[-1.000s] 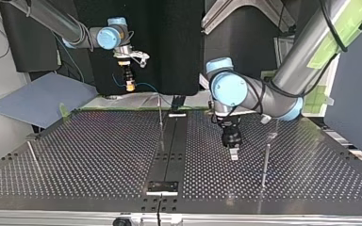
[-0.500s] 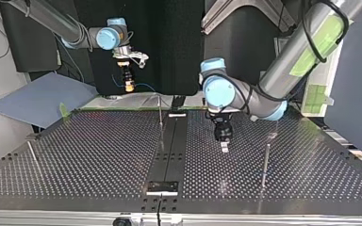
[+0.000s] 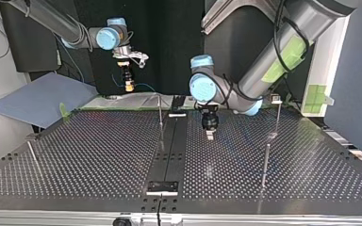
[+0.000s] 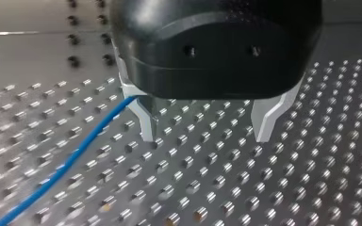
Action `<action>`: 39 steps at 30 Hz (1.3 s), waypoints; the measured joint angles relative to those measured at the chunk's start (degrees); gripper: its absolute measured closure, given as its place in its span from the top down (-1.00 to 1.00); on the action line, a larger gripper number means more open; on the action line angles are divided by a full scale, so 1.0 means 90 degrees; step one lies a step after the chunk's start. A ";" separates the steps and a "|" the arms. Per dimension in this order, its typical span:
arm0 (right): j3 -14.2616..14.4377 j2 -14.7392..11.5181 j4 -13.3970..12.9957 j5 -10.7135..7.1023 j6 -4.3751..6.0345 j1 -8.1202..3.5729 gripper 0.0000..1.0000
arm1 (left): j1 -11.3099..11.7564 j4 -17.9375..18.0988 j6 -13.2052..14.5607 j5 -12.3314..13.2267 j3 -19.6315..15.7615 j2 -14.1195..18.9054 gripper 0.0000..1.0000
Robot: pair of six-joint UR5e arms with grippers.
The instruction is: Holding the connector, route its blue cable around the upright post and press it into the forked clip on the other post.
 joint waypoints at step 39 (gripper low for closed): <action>0.0001 0.0000 -0.0008 -0.0076 -0.0007 0.0000 -1.00 | -0.0688 0.0918 -0.0445 0.0347 0.0144 -0.2155 1.00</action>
